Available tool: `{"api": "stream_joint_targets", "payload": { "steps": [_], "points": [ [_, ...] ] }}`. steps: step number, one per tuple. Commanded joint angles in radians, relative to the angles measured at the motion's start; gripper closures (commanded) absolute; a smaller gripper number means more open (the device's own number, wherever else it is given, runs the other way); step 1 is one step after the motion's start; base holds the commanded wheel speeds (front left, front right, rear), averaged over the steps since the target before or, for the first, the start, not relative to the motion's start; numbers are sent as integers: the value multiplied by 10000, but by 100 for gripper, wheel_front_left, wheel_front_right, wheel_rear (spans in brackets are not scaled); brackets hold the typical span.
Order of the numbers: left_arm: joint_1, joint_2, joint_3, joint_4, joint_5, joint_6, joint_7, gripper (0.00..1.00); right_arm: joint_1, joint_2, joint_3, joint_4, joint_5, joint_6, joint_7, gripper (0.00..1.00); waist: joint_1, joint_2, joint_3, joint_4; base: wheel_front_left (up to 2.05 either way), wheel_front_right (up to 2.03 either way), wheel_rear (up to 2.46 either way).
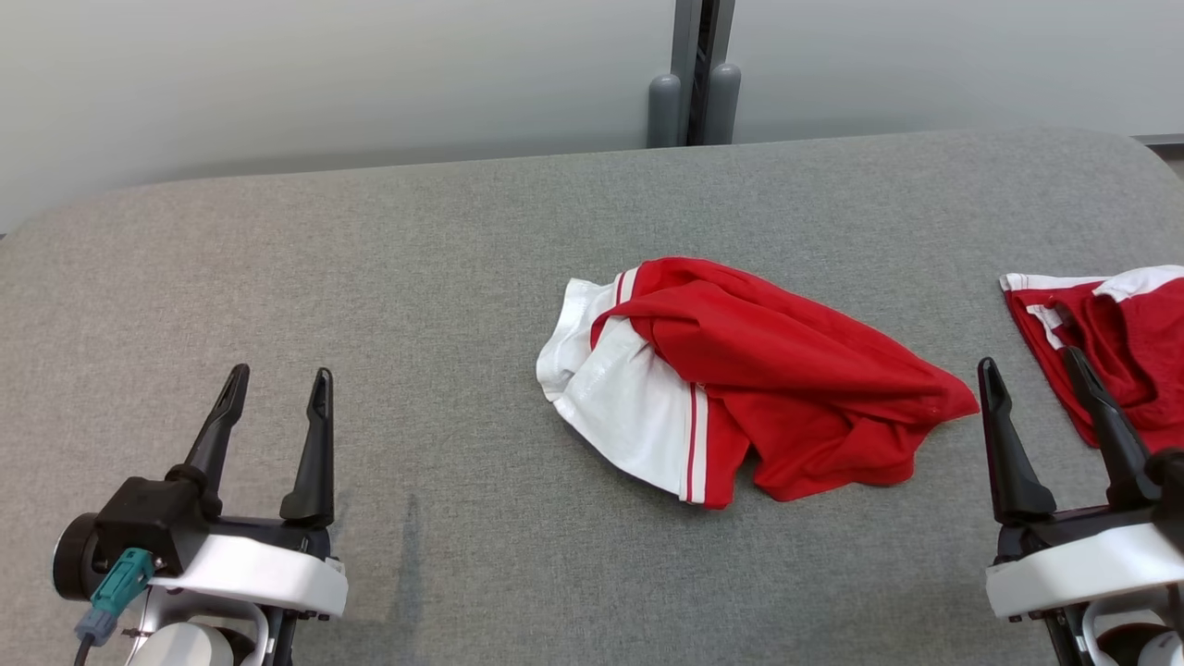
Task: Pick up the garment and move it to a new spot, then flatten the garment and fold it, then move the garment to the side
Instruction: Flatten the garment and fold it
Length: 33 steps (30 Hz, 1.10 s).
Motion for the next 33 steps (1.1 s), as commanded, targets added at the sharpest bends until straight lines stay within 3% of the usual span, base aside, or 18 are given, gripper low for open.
{"api": "stream_joint_targets", "payload": {
  "steps": [1, 8, 11, 14, 19, 26, 33],
  "points": [
    [48, 46, -6, -39, 7, 71, 18, 0, 109, -19, -67, -117, 91, -2, 70, 0, 0, -1, 20, 21, 0, 0, 0],
    [-66, 20, -117, -215, 4, 119, 145, 0, 117, -18, -129, -268, 201, -2, 186, 0, 0, -1, 167, 60, 0, 0, 0],
    [-436, -79, -404, -212, -169, -153, 583, 0, -17, -16, -98, -291, 251, -2, 199, 0, 0, -1, 403, 20, 0, 0, 0],
    [-961, -223, -1003, 55, -409, -731, 1402, 0, -159, -18, 38, -270, 288, -2, 190, 0, 0, -1, 681, -140, 0, 0, 0],
    [-1723, -881, -1882, 983, -1099, -1513, 2685, 0, -449, -20, 310, -55, 435, -2, 28, 0, 0, -1, 1167, -662, 0, 0, 0],
    [-2253, -1372, -1993, 2573, -1986, -1958, 3547, 0, -690, -21, 469, 385, 769, -2, -366, 0, 0, -1, 1704, -1372, 0, 0, 0],
    [-2611, -1430, -1784, 3167, -2529, -2339, 3477, 0, -810, -20, 440, 707, 950, -2, -576, 0, 0, -1, 1969, -1578, 0, 0, 0]
  ]
}}
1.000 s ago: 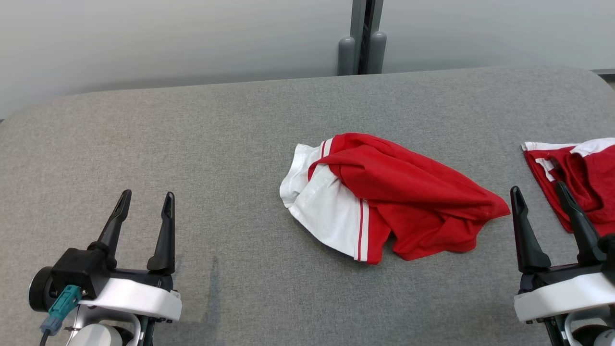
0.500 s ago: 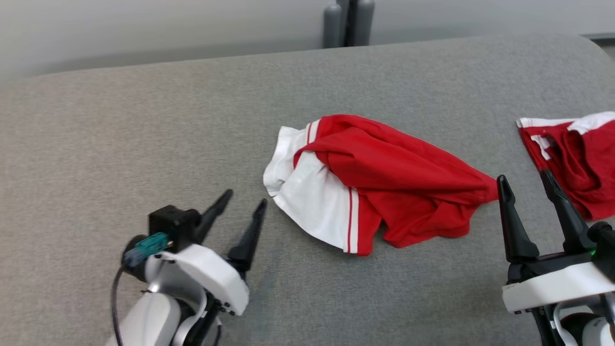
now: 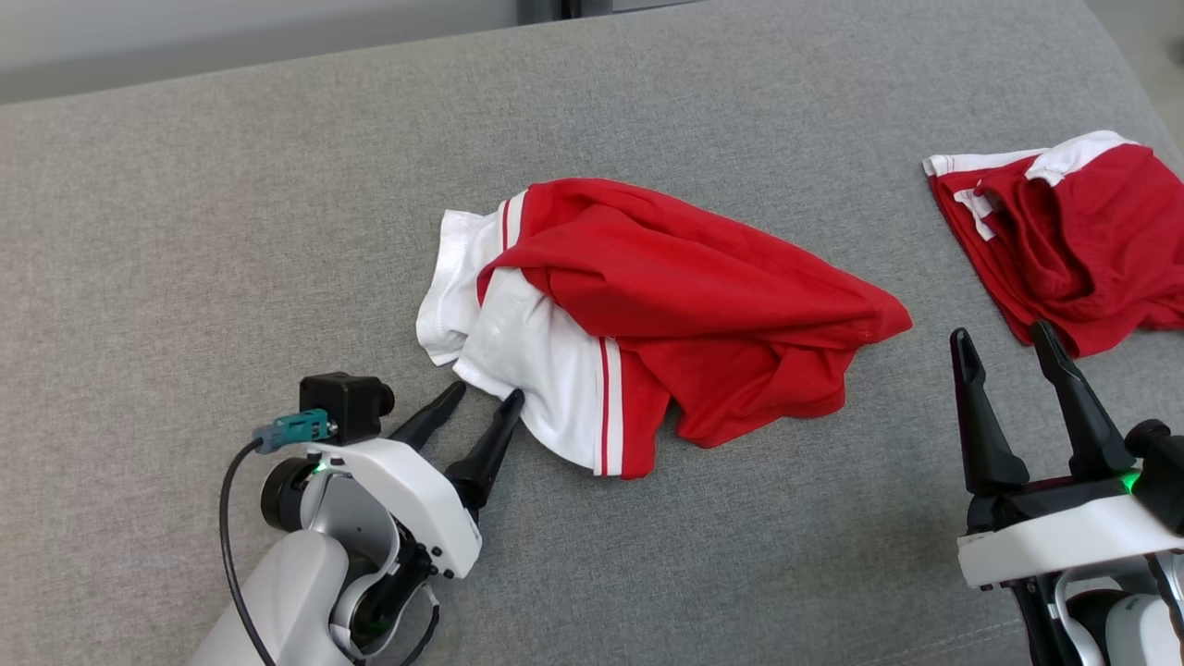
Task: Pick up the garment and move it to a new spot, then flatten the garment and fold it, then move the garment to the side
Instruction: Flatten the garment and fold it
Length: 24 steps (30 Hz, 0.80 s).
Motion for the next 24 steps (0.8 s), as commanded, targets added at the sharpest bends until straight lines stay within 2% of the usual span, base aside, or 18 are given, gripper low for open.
{"api": "stream_joint_targets", "payload": {
  "steps": [1, 2, 3, 4, 5, 10, 11, 13, 14, 19, 24],
  "points": [
    [-180, 38, 64, 72, -69, -34, -15, 0, -139, -28, -18, 34, 37, -2, -84, 0, 0, 0, 62, -28, 0, 0, 0],
    [-204, 12, 85, 131, -150, -91, -51, 0, -144, -28, -18, 68, 81, -2, -92, 0, 0, 0, 86, -25, 0, 0, 0],
    [-260, 14, 115, 144, -178, -129, -144, 17, -166, -26, -11, 98, 99, -2, -124, 0, 0, 0, 107, -18, 0, 0, 0],
    [-314, 40, 121, 161, -186, -173, -229, 61, -196, -28, -15, 119, 77, -2, -151, 0, 0, 0, 116, -9, 0, 0, 0],
    [-342, 37, 132, 122, -244, -216, -342, 100, -215, -28, -7, 144, 81, -2, -157, 0, 0, 0, 117, 10, 0, 0, 0],
    [-443, 268, 301, -287, 46, -218, -1220, 100, -291, -28, -63, 281, 91, -2, -242, 0, 0, 0, 4, 172, 0, 0, 0],
    [-515, 544, 357, -533, 562, 35, -1662, 100, -268, -29, -98, 333, 61, -2, -249, 0, 0, 0, -89, 234, 0, 0, 0],
    [-566, 640, 465, -858, 738, 225, -1948, 100, -219, -28, -152, 361, 74, -2, -261, 0, 0, 0, -201, 318, 0, 0, 0],
    [-663, 947, 636, -1195, 1064, 473, -2158, 100, -201, -31, -179, 403, 88, -2, -257, 0, 0, 0, -320, 360, 0, 0, 0],
    [-1178, 1784, 1094, -2241, 2089, 1187, -2731, 100, -151, -31, -242, 422, 59, -2, -265, 0, 0, 0, -618, 451, 0, 0, 0],
    [-1957, 2678, 1417, -3651, 3136, 1563, -3059, 100, -114, -29, -384, 447, 145, -2, -286, 0, 0, 0, -854, 543, 0, 0, 0]
  ]
}}
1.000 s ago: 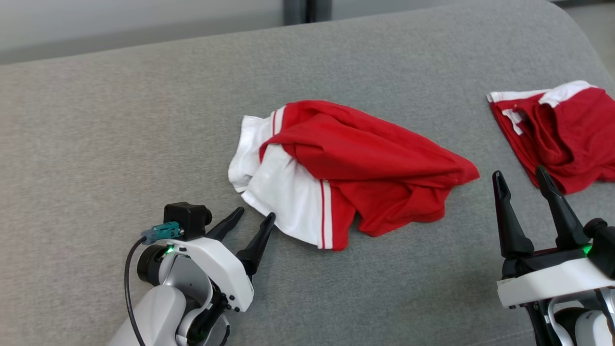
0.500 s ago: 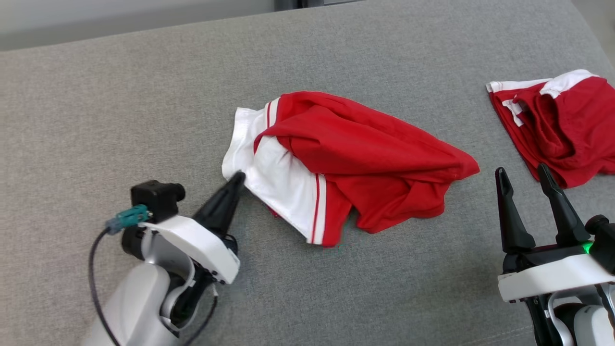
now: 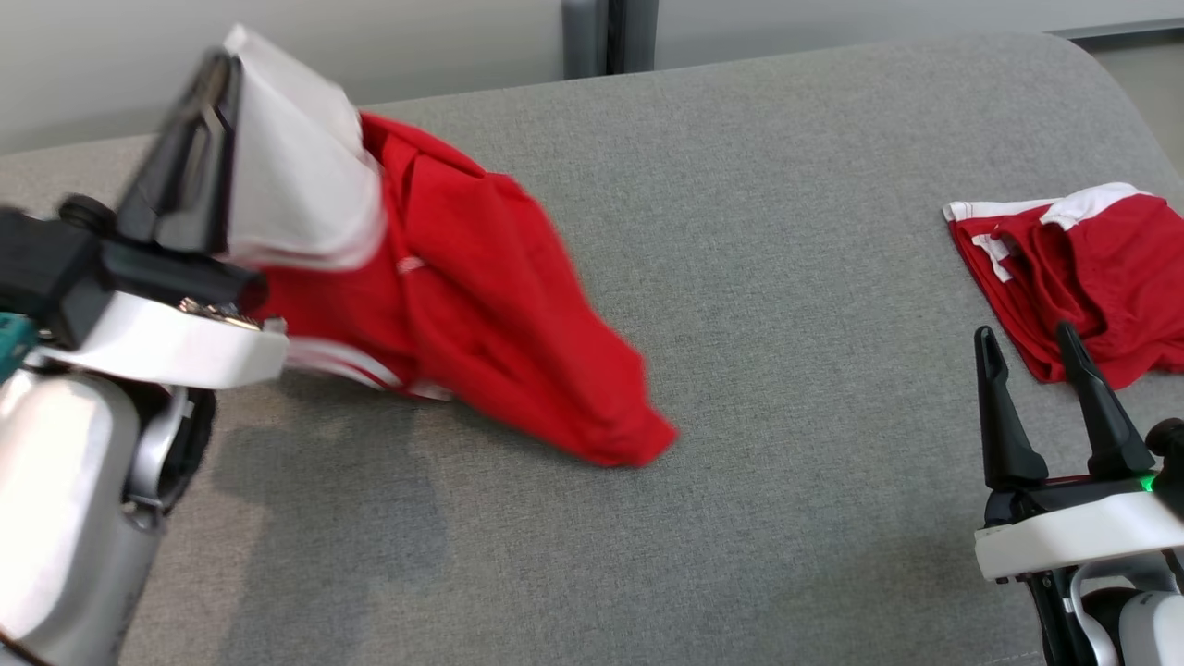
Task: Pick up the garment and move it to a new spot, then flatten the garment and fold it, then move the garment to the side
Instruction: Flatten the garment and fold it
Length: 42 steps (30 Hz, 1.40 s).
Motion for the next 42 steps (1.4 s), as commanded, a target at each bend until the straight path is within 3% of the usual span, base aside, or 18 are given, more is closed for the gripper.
{"api": "stream_joint_targets", "payload": {
  "steps": [1, 5, 9, 15, 19, 20, 22, 24, 25, 27, 32, 37, 42],
  "points": [
    [-109, 112, 11, -302, 155, 55, -26, 100, 45, -31, -48, 8, 64, -2, -58, 0, 0, -1, -55, 37, 0, 0, 0],
    [431, 364, -245, -1057, 225, 37, 525, 100, 151, -31, -110, 24, 139, -2, -82, 0, 0, -1, -120, 67, 0, 0, 0],
    [1981, 206, -519, -1209, -153, 363, 857, 100, 200, -31, -143, 57, 282, -2, -112, 0, 0, -1, -52, 75, 0, 0, 0],
    [4334, -282, -513, 25, -956, 851, 447, 100, 236, -31, -186, 72, 301, -2, -49, 0, 0, -1, 159, 301, 0, 0, 0],
    [4917, -492, -417, 805, -1365, 771, 110, 100, 171, -32, -251, 31, 210, -2, 20, 0, 0, -1, 194, 505, 0, 0, 0],
    [5155, -635, -337, 1668, -1665, 586, -126, 100, 88, -31, -281, -14, 95, -2, 125, 0, 0, -1, 187, 725, 0, 0, 0],
    [5144, -764, -400, 2122, -1801, 449, -224, 100, 75, -31, -279, -40, 66, -2, 195, 0, 0, -1, 148, 859, 0, 0, 0],
    [5051, -980, -357, 2331, -1970, 340, -404, 55, 103, -34, -306, -60, 8, -2, 241, 0, 0, -1, 68, 994, 0, 0, 0],
    [4883, -1107, -194, 2341, -2009, 307, -662, 0, 131, -31, -294, -104, -50, -2, 278, 0, 0, -1, -27, 1111, 0, 0, 0],
    [4773, -1274, 11, 2153, -2037, 270, -836, 0, 171, -34, -275, -167, -150, -2, 336, 0, 0, -1, -158, 1209, 0, 0, 0],
    [4524, -1432, 524, 1020, -1465, 648, -983, 0, 282, -34, -195, -330, -313, -2, 453, 0, 0, -1, -548, 1350, 0, 0, 0],
    [4348, -1332, 791, 20, -885, 1199, -986, 0, 395, -32, 71, -433, -529, -2, 593, 0, 0, -1, -955, 1374, 0, 0, 0],
    [4433, -992, 746, -370, -605, 1378, -613, 0, 519, -32, 354, -471, -625, -2, 712, 0, 0, -1, -1238, 1340, 0, 0, 0]
  ]
}}
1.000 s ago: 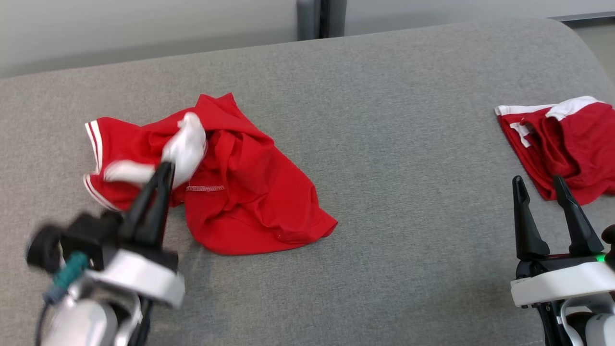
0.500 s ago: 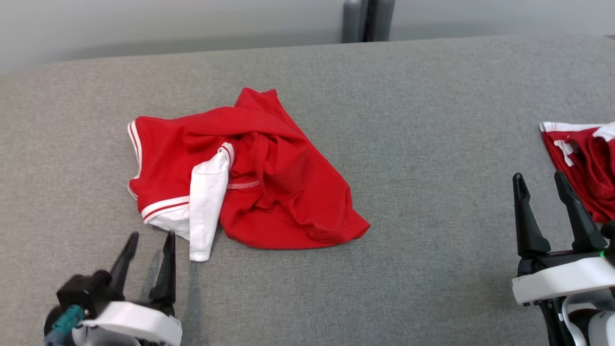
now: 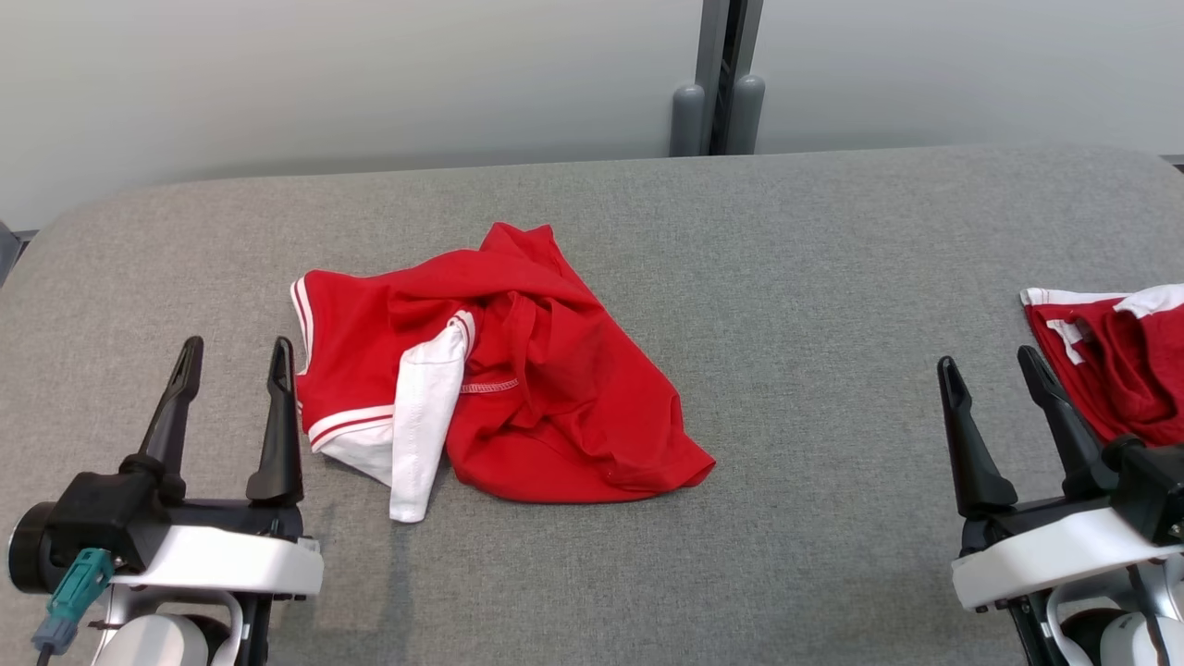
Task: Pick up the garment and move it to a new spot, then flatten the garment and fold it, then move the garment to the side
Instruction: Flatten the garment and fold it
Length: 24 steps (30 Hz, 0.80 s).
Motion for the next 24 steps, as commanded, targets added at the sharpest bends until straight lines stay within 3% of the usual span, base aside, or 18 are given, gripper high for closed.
{"api": "stream_joint_targets", "payload": {
  "steps": [1, 15, 19, 24],
  "points": [
    [53, 172, -31, 18, 124, 65, 189, 0, 118, -37, 35, -32, -50, -2, 23, 0, 0, -1, -41, -24, 0, 0, 0],
    [124, 397, -123, -49, 39, 69, 569, 0, -41, -31, 254, -68, -147, -2, 139, 0, 0, -1, 40, 92, 0, 0, 0],
    [6, 351, -244, -77, 43, 30, 634, 0, -373, -237, 1033, 187, -403, -2, 524, 0, 0, -1, 120, 358, 0, 0, 0],
    [-184, 250, -423, -1, 103, -14, 619, 0, -976, -765, 2841, 1222, -306, -2, 916, 0, 0, -1, 319, 819, 0, 0, 0]
  ]
}}
